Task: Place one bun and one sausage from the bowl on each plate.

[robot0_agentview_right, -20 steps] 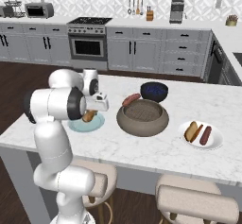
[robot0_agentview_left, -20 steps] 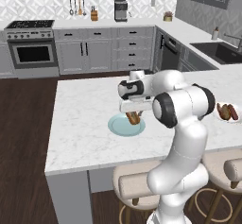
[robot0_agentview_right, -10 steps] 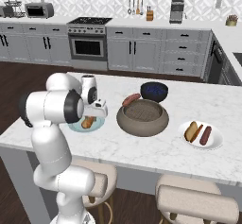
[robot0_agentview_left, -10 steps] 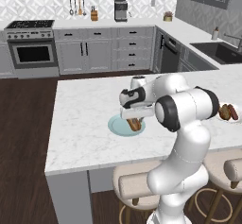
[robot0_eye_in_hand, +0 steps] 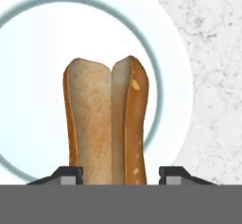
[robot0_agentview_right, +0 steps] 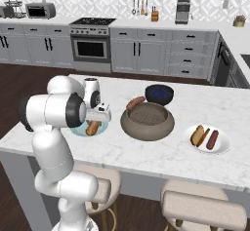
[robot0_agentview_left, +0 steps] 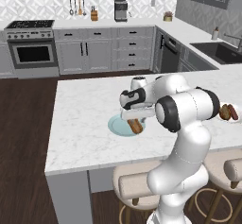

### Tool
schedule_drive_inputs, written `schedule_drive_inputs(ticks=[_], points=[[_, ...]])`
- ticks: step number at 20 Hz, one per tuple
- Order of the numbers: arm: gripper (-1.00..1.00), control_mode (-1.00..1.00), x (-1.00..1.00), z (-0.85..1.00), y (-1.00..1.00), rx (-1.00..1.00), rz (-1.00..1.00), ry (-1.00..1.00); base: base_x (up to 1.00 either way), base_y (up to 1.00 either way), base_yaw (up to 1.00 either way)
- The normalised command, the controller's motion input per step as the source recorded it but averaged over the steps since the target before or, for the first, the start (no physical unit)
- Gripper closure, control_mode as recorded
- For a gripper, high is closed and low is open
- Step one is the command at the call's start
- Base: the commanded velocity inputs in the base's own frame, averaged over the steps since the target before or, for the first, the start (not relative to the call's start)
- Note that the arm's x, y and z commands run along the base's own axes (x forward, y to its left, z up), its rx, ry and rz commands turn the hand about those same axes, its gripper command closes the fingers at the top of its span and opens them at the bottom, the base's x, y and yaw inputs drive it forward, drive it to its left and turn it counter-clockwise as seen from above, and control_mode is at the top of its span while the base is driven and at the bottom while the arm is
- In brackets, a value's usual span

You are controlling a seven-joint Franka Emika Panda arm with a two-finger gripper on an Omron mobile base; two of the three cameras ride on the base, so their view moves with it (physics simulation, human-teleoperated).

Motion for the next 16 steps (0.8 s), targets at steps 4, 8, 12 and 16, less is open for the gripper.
schedule_drive_inputs(ticks=[4, 8, 12, 16], points=[[-1.00, -1.00, 0.00, 0.15, 0.00, 0.00, -0.02, 0.00, 0.00, 0.00, 0.00], [-1.00, -1.00, -0.07, 0.93, -0.06, 0.00, -0.17, -0.02, 0.00, 0.00, 0.00], [-1.00, -1.00, -0.08, 0.64, -0.58, 0.01, -0.28, -0.01, 0.00, 0.00, 0.00], [-1.00, -1.00, 0.00, 0.70, -0.49, 0.01, -0.24, -0.04, 0.00, 0.00, 0.00]])
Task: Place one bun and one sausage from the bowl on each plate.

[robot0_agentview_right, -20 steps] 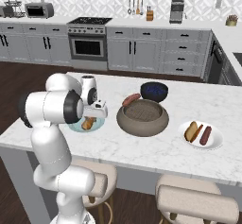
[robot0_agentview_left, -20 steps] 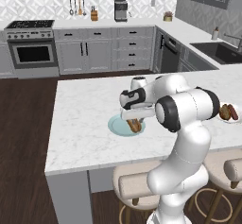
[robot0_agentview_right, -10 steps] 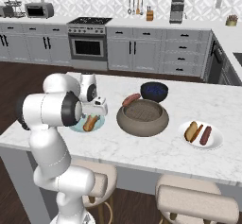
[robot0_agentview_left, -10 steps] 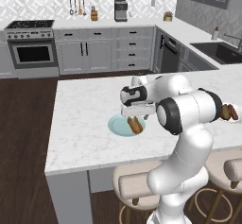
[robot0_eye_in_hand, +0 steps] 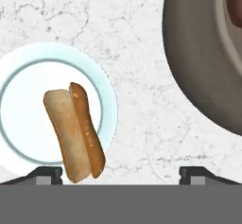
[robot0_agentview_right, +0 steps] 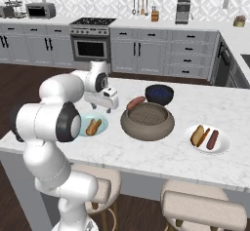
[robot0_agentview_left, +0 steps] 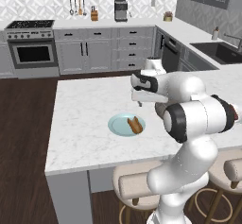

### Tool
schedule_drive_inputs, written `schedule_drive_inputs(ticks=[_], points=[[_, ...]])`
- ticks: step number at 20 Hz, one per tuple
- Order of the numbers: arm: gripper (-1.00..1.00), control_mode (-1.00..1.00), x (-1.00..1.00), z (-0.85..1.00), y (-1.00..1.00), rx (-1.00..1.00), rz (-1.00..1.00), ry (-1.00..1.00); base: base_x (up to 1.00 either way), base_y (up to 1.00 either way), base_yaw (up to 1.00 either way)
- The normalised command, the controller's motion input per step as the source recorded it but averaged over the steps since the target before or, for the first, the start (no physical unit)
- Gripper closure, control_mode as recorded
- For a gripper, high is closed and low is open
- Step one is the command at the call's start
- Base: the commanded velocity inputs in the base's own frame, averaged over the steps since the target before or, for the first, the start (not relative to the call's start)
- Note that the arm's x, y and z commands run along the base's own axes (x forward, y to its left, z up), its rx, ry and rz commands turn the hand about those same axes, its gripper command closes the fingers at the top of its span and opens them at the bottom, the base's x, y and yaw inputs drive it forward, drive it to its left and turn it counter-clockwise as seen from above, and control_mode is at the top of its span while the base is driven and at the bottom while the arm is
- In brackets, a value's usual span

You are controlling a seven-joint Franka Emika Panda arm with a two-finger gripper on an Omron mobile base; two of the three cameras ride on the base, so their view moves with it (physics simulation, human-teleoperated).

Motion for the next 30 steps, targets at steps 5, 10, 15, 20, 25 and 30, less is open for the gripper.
schedule_drive_inputs(ticks=[5, 10, 15, 20, 25, 30], points=[[-1.00, -1.00, 0.09, 0.53, -0.64, 0.01, -0.17, 0.00, 0.00, 0.00, 0.00], [-1.00, -1.00, 0.15, 0.28, -0.60, 0.00, -0.14, 0.00, 0.00, 0.00, 0.00], [-1.00, -1.00, 0.38, 0.02, -0.51, 0.00, -0.09, 0.00, 0.00, 0.00, 0.00], [-1.00, -1.00, 0.75, -0.08, -0.30, 0.00, 0.00, 0.00, 0.00, 0.00, 0.00], [-1.00, -1.00, 0.60, -0.34, -0.07, 0.00, 0.00, 0.03, 0.00, 0.00, 0.00], [-1.00, -1.00, 0.28, -0.43, -0.09, 0.00, 0.00, 0.04, 0.00, 0.00, 0.00]])
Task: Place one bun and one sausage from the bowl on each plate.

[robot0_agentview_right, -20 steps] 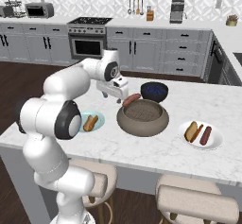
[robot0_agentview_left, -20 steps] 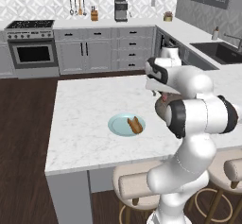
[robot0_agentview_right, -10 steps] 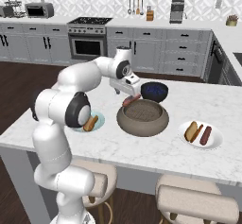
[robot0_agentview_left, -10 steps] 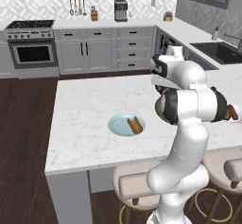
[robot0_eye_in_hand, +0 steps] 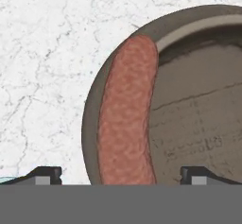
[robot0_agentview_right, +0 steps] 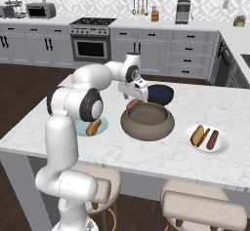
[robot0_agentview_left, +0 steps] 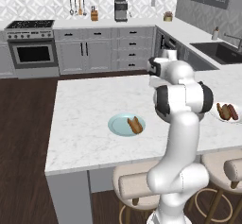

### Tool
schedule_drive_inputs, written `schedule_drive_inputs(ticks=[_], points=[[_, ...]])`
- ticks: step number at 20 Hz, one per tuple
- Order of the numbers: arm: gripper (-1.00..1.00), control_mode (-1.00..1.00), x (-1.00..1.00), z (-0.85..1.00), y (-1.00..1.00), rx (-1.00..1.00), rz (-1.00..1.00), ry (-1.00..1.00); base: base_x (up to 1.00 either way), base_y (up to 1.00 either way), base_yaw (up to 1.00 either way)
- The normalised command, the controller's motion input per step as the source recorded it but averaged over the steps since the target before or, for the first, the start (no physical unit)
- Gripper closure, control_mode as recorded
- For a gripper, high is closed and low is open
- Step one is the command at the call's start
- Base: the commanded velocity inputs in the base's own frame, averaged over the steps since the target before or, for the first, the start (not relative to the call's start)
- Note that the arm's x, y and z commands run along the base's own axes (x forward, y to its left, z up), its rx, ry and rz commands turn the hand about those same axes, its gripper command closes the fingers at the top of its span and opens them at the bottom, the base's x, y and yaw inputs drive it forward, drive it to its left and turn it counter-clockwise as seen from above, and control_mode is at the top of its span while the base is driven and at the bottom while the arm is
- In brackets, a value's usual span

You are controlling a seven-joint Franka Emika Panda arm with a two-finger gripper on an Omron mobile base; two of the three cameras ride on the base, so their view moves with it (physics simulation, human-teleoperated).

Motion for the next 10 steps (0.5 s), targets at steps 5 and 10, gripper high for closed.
schedule_drive_inputs(ticks=[5, 10], points=[[-1.00, -1.00, 0.07, -0.32, -0.09, 0.00, 0.00, 0.01, 0.00, 0.00, 0.00], [-1.00, -1.00, 0.00, -0.11, -0.05, 0.00, 0.00, 0.00, 0.00, 0.00, 0.00]])
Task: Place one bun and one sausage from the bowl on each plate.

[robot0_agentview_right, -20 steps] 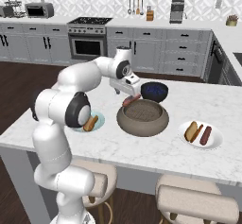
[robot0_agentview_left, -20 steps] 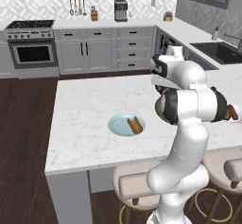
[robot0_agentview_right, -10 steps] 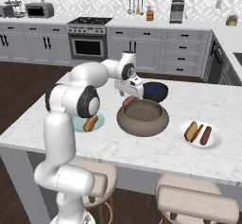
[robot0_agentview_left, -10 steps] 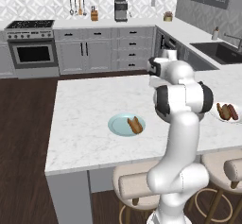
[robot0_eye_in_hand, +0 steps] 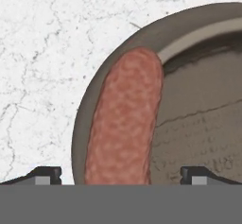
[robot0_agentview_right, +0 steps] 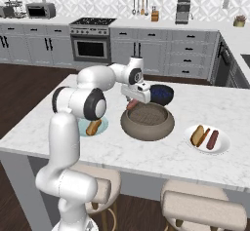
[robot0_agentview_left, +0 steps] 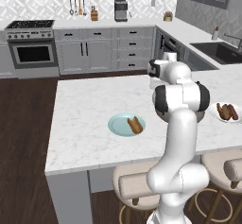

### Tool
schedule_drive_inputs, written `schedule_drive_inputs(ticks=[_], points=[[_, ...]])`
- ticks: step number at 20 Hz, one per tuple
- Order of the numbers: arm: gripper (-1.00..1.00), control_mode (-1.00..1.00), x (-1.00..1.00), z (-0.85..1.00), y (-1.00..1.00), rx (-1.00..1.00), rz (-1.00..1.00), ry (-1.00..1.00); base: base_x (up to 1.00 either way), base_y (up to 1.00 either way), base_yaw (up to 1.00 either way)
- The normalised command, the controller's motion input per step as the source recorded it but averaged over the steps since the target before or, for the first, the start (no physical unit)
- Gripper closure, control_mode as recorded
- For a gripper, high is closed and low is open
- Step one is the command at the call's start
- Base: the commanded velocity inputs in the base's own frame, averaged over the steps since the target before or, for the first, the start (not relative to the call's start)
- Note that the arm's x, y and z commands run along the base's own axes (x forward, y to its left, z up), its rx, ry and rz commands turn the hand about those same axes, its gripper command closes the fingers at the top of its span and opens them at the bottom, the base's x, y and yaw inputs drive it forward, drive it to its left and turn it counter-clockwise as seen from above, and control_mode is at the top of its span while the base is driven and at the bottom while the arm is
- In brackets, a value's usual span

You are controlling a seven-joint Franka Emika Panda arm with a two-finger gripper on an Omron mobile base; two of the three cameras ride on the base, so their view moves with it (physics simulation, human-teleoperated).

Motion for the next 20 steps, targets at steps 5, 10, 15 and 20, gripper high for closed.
schedule_drive_inputs(ticks=[5, 10, 15, 20], points=[[1.00, -1.00, 0.00, 0.00, 0.00, 0.00, 0.00, 0.00, 0.00, 0.00, 0.00], [1.00, -1.00, 0.00, 0.00, 0.00, 0.00, 0.00, 0.00, 0.00, 0.00, 0.00], [1.00, -1.00, -0.13, -0.01, -0.02, 0.01, 0.00, 0.00, 0.00, 0.00, 0.00], [1.00, -1.00, -0.52, 0.48, 0.41, 0.00, 0.01, 0.00, 0.00, 0.00, 0.00]])
